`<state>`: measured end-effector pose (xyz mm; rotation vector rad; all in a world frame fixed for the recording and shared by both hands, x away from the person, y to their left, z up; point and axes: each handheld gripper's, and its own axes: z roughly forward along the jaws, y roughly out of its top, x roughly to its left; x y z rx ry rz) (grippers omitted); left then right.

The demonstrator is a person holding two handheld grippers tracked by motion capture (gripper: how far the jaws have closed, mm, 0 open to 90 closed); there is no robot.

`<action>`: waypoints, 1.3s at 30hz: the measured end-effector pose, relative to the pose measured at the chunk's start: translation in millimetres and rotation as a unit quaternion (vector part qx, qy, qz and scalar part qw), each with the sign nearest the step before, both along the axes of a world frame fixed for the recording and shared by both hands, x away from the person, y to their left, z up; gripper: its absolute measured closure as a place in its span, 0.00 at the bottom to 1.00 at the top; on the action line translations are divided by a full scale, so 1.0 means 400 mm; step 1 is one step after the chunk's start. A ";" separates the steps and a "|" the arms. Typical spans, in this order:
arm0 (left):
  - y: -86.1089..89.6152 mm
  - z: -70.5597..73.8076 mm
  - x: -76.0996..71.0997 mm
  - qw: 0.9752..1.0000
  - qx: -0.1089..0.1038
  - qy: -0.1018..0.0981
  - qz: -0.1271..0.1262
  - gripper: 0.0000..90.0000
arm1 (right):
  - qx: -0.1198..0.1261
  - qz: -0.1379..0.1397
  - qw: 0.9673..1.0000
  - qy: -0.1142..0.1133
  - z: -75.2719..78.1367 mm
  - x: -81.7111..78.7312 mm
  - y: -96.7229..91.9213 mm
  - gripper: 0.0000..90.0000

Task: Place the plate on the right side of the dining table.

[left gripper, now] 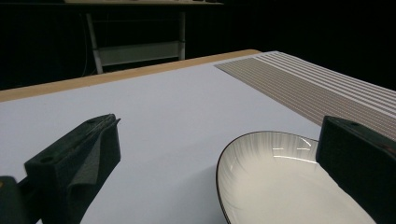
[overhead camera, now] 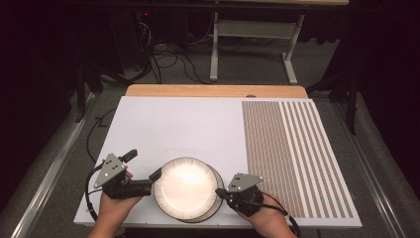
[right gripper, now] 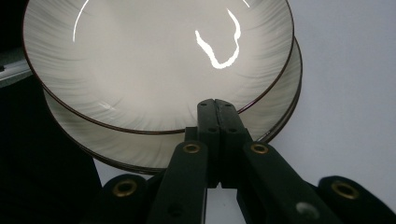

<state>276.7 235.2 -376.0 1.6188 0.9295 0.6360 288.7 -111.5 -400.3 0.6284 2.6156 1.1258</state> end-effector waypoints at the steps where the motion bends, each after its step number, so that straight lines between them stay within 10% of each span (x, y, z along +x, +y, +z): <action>1: 0.002 0.001 0.000 1.000 0.000 0.000 0.000 0.01 | 0.002 0.003 1.000 -0.001 -0.001 0.001 0.004 1.00; 39: 0.021 0.002 0.009 1.000 -0.002 0.027 0.010 0.02 | 0.002 0.035 0.999 0.003 -0.018 0.015 0.079 1.00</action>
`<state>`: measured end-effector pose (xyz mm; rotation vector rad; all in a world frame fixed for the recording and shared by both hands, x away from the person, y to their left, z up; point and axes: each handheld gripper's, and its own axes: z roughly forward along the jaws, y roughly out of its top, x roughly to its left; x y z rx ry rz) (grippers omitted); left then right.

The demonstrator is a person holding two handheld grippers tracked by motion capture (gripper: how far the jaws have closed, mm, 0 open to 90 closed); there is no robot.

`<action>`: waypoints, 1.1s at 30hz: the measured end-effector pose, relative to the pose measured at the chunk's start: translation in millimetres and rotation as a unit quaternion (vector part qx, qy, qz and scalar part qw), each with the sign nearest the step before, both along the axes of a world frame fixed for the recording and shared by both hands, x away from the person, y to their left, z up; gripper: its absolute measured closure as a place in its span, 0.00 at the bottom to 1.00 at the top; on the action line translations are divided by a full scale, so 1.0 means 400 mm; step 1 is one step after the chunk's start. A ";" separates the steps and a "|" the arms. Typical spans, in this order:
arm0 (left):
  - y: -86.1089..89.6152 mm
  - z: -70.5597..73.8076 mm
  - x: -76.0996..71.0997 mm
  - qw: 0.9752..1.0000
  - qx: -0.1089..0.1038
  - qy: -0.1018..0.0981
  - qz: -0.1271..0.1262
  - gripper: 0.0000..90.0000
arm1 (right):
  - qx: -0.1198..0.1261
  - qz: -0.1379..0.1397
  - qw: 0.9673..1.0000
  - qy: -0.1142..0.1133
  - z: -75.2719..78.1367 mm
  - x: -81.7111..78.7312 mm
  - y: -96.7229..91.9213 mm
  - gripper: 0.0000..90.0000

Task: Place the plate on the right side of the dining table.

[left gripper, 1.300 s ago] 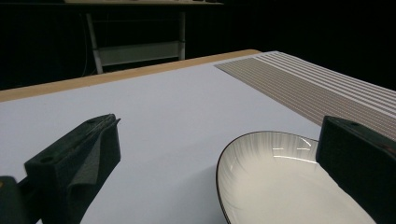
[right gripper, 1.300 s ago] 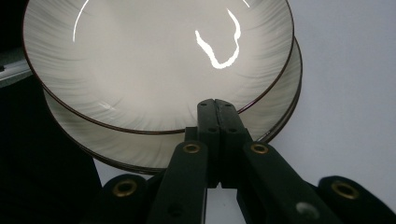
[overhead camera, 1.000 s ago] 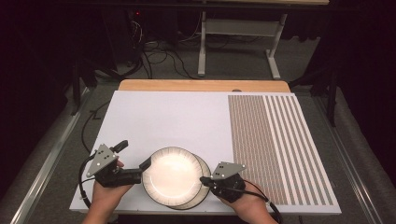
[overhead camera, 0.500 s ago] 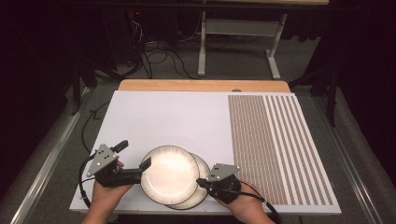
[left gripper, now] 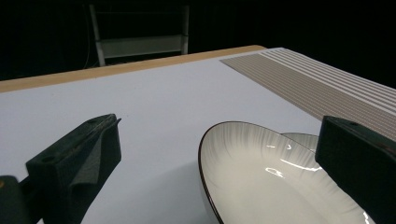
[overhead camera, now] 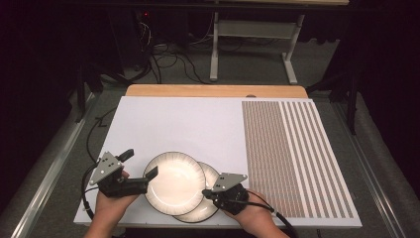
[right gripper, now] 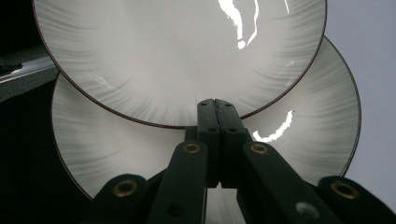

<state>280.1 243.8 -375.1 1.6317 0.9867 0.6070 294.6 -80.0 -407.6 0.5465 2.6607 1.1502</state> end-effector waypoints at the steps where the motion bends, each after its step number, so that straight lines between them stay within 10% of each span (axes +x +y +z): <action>1: 0.000 0.000 0.000 1.000 0.000 0.000 0.000 0.02 | 0.000 0.000 1.000 0.000 0.000 0.001 0.000 1.00; 7: -0.012 -0.008 0.008 0.998 0.023 0.051 -0.018 0.02 | -0.003 -0.004 1.000 -0.003 -0.002 0.002 -0.001 1.00; 16: -0.045 -0.047 0.015 0.986 0.031 0.150 -0.067 0.04 | -0.003 -0.010 1.000 0.000 -0.004 0.000 -0.001 1.00; 33: -0.055 -0.063 0.012 0.965 0.035 0.240 -0.103 0.31 | -0.008 -0.006 1.000 -0.007 -0.005 -0.001 0.000 1.00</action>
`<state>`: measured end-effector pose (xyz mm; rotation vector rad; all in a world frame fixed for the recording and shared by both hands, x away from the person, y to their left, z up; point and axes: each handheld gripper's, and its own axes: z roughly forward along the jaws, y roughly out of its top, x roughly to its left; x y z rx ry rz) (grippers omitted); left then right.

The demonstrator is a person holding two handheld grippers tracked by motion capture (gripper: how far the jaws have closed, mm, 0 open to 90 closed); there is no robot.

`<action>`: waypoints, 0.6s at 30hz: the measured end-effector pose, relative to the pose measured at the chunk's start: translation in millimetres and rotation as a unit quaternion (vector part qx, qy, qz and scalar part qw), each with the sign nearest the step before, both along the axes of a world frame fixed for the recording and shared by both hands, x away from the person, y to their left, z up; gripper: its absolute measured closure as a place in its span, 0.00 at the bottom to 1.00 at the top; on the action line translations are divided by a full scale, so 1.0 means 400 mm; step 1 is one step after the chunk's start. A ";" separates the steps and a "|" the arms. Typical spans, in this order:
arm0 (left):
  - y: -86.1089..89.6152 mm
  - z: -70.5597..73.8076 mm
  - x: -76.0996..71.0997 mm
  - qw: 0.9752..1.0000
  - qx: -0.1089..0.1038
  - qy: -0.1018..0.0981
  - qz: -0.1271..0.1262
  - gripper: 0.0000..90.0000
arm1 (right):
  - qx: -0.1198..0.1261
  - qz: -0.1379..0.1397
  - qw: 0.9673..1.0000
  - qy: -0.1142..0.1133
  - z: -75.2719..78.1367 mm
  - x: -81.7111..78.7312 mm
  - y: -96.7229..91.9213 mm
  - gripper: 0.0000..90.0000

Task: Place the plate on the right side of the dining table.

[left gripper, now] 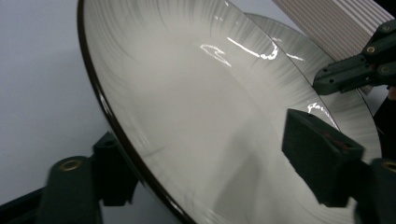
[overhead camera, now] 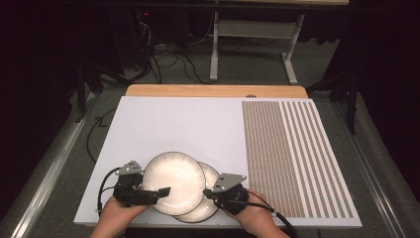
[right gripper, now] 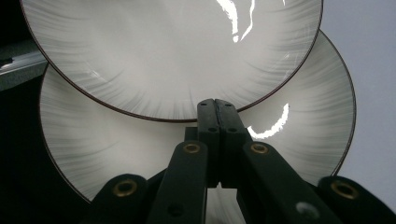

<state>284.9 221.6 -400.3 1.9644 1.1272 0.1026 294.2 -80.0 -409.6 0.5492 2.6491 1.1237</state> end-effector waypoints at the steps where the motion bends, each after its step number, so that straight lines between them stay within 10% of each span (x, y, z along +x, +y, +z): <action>1: 0.001 0.000 0.001 1.000 -0.001 0.003 0.002 0.33 | -0.001 0.000 1.000 -0.001 0.000 0.000 0.000 1.00; 18: 0.037 0.006 0.004 0.999 -0.034 0.016 0.021 0.65 | -0.004 -0.005 1.000 0.002 -0.003 -0.005 0.002 1.00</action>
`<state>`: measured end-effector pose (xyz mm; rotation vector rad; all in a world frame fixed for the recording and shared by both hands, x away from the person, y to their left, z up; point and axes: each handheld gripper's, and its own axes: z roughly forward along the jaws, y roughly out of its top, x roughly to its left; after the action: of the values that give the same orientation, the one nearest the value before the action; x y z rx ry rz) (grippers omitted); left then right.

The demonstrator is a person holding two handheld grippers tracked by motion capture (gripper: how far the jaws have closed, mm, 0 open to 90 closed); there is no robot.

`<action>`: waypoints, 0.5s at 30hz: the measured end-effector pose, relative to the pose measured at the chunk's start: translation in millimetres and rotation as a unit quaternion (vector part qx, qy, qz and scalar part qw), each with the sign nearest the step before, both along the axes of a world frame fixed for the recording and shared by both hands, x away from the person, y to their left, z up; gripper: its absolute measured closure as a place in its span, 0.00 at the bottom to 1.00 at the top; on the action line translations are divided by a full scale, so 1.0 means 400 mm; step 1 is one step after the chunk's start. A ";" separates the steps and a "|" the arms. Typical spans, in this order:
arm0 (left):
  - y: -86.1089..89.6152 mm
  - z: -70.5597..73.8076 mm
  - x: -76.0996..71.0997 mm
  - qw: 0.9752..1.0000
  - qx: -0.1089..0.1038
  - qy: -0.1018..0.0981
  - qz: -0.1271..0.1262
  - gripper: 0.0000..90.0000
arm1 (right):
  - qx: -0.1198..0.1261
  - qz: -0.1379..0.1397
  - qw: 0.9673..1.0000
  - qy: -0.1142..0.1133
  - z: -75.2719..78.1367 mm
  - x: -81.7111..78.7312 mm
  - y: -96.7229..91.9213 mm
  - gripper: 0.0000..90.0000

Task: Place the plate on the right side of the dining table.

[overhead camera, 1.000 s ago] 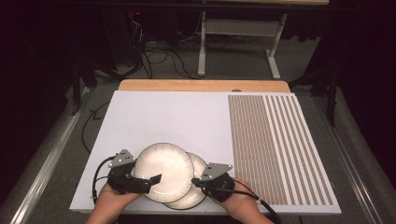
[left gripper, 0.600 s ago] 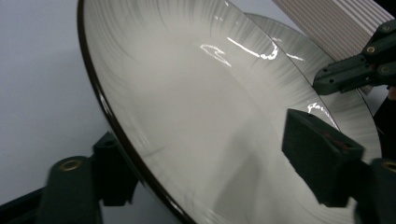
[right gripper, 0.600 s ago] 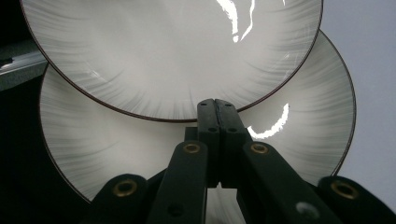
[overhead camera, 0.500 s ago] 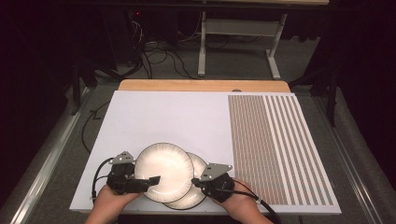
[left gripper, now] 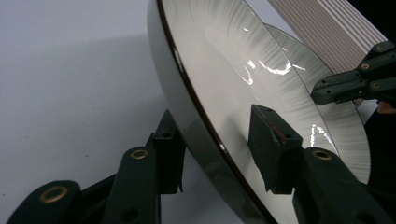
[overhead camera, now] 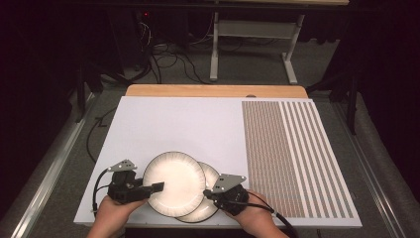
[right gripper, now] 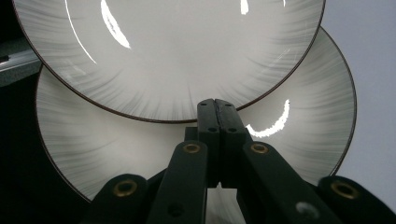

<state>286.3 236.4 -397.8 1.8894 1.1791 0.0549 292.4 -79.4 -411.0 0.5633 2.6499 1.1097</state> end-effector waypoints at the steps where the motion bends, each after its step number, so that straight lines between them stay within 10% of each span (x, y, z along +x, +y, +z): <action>1: 0.003 0.000 0.001 1.000 -0.006 0.001 0.002 0.66 | 0.000 0.001 1.000 -0.002 0.000 0.000 0.001 1.00; 15: 0.017 -0.003 0.005 0.999 -0.041 0.003 0.013 0.75 | -0.002 0.000 1.000 -0.002 0.003 -0.003 -0.006 1.00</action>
<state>288.2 243.4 -399.0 1.8037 1.1929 0.0162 291.0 -81.7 -409.8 0.5586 2.6480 1.1057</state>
